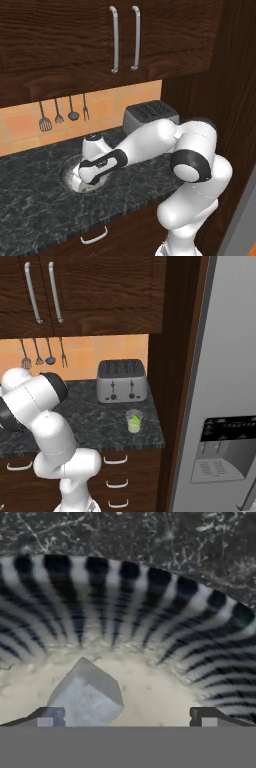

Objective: Grab a lemon wedge from the fridge and one ice cube from the ice bowl, and put them in the glass of lemonade.

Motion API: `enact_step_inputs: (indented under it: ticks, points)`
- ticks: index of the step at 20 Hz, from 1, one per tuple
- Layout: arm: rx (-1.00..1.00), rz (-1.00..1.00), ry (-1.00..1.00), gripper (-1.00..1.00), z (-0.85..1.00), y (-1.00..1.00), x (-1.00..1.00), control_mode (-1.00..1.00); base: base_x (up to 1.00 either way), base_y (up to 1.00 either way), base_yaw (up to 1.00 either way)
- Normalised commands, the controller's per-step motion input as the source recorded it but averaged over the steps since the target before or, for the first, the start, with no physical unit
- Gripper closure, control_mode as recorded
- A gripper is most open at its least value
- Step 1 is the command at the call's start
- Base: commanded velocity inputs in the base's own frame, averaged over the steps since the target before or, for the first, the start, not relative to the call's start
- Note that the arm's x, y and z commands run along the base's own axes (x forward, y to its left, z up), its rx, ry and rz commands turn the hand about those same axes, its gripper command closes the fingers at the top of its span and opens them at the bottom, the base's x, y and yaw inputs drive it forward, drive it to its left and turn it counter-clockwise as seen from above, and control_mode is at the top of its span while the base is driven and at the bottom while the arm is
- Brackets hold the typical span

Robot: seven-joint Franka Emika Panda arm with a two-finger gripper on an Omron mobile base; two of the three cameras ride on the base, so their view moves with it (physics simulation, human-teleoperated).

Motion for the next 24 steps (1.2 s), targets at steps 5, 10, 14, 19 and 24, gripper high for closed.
enact_step_inputs:
  ticks: [5,10,14,19,24]
  points:
    - [0.01,0.00,-0.02,-1.00,0.00,0.05,0.30,-1.00,0.00,0.00,0.00]
    - [0.00,0.00,0.01,-1.00,-0.02,-0.11,0.07,-1.00,0.00,0.00,0.00]
    - [0.00,-0.01,0.05,-1.00,-0.15,-0.13,0.00,-1.00,0.00,0.00,0.00]
    - [-0.03,-0.04,0.10,-1.00,-0.19,-0.23,-0.11,-1.00,0.00,0.00,0.00]
    - [-0.12,-0.11,0.17,-1.00,-0.29,-0.27,-0.38,-1.00,0.00,0.00,0.00]
